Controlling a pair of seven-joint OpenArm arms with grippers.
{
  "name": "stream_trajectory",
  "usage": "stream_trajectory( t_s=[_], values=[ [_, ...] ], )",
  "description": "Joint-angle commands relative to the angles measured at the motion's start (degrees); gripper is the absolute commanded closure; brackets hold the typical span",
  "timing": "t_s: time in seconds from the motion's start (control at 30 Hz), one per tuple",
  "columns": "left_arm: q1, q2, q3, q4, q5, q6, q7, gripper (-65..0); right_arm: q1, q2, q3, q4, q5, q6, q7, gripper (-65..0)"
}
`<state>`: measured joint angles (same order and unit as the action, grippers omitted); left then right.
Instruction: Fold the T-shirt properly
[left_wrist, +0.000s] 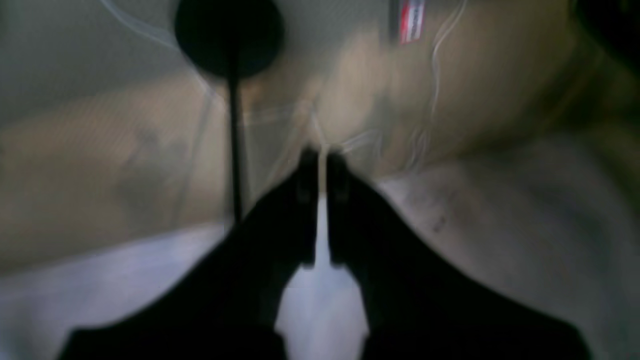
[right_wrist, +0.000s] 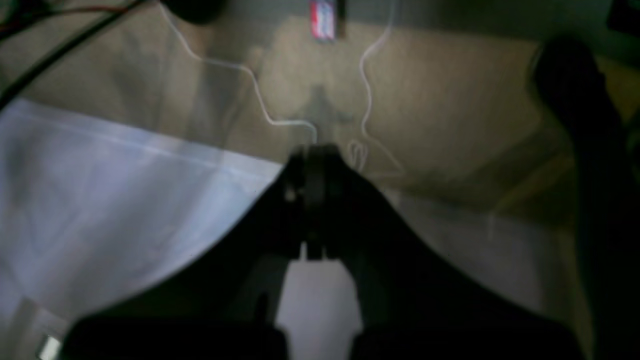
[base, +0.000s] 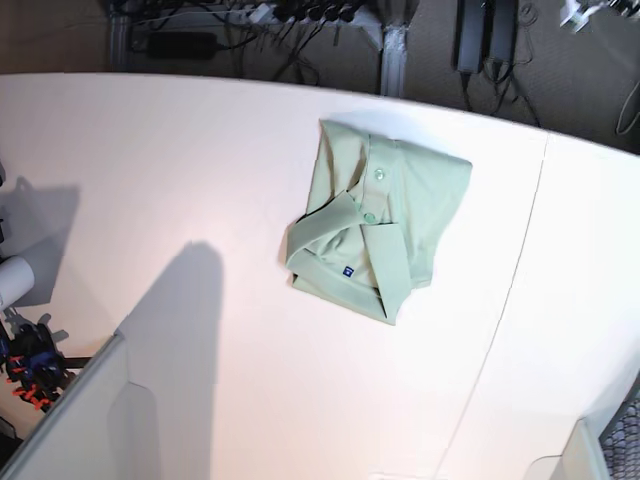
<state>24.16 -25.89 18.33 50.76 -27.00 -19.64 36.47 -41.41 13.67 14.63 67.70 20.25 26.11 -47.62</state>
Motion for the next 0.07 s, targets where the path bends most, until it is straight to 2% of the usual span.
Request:
stream_trajectory(
  t_s=[0.0, 0.03],
  values=[
    [-2.2, 0.5, 0.5, -2.4, -0.1, 0.0, 0.4, -2.9, 1.1, 0.8, 0.2, -1.4, 0.3, 0.0, -0.2, 0.0],
    [-4.3, 2.0, 0.9, -5.0, 0.1, -0.1, 0.4, -2.8, 2.8, 0.8, 0.2, -3.0, 0.1, 0.0, -0.3, 0.0]
  ],
)
